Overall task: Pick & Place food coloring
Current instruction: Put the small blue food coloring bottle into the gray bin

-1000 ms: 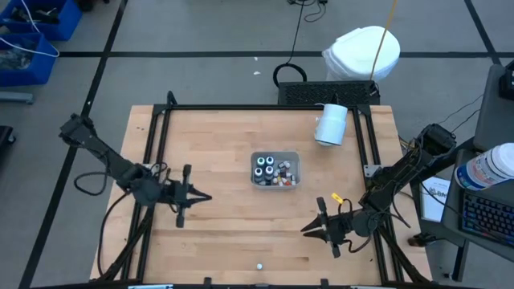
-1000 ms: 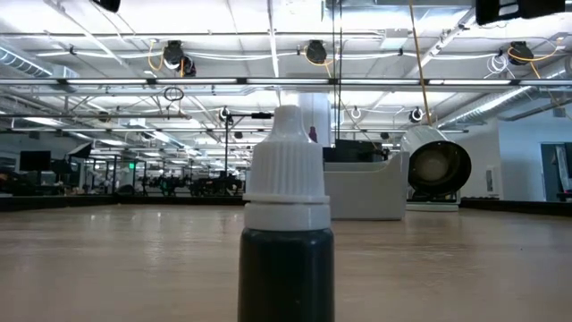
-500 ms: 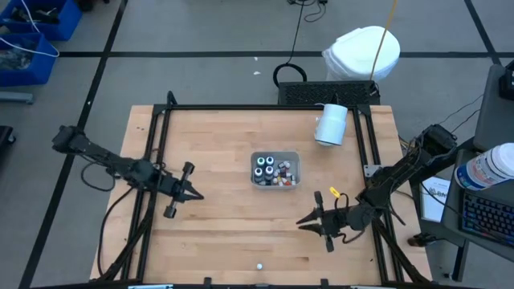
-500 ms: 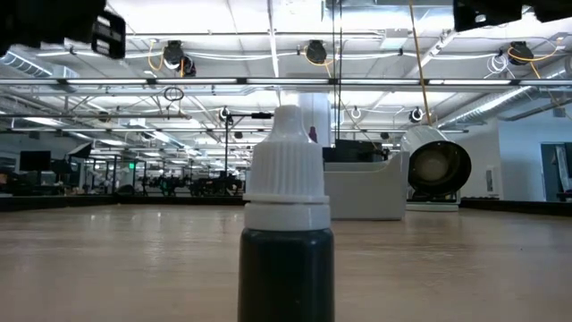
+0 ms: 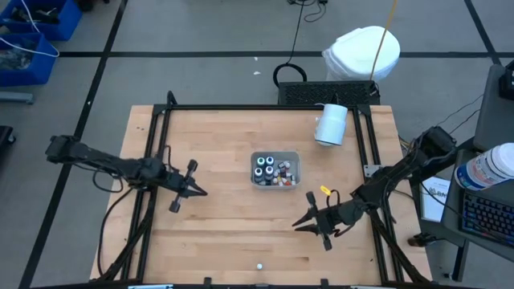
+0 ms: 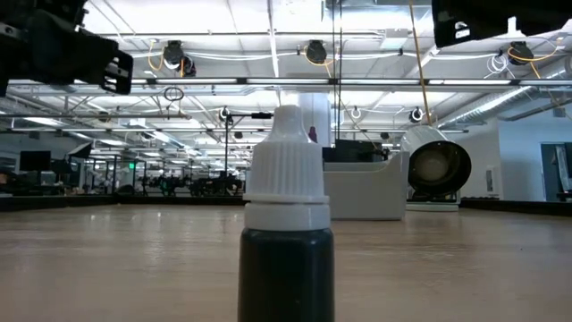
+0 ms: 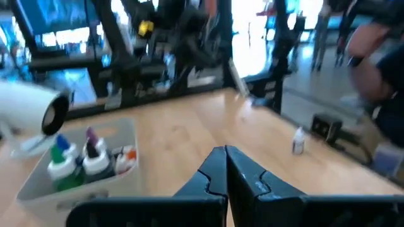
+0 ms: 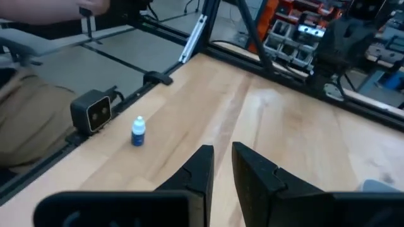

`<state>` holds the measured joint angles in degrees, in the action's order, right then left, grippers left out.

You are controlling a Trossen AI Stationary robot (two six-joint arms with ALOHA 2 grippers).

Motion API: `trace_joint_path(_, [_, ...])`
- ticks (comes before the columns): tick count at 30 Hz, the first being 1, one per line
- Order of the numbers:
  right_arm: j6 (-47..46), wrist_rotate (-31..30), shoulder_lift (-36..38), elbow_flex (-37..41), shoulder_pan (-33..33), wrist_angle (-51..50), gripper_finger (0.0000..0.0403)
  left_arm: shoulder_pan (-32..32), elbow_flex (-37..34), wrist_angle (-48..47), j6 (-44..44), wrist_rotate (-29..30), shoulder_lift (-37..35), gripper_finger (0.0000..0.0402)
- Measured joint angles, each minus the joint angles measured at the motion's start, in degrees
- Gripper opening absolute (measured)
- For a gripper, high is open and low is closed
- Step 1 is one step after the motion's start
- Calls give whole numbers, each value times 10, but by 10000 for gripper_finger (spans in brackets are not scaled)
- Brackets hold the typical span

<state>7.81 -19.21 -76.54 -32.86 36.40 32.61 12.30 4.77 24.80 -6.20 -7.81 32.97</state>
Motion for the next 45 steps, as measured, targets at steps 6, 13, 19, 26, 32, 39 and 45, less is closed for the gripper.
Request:
trace_joint_path(6, [1, -1, -13, 0, 0, 41, 42, 6, -42, 97, -8, 1, 0, 2])
trace_joint_path(13, [1, -41, -35, -10, -19, 33, 4, 10, -42, 98, 5, 122, 1, 14])
trace_joint_path(19, [-34, 8, -109, -186, -55, -192, 1, 10, -42, 53, 22, 181, 1, 5])
trace_joint_path(26, [1, 129, -253, -422, -49, -346, 1, 10, -42, 40, 9, 184, 1, 21])
trace_joint_path(32, [-10, 149, -348, -556, -24, -377, 1, 10, -42, 34, 18, 184, 1, 36])
trace_joint_path(39, [-11, 150, -407, -569, -8, -334, 35, 10, -42, 36, 20, 184, 1, 22])
trace_joint_path(45, [2, 149, -444, -556, -14, -291, 123, 10, -42, 28, 20, 184, 1, 5])
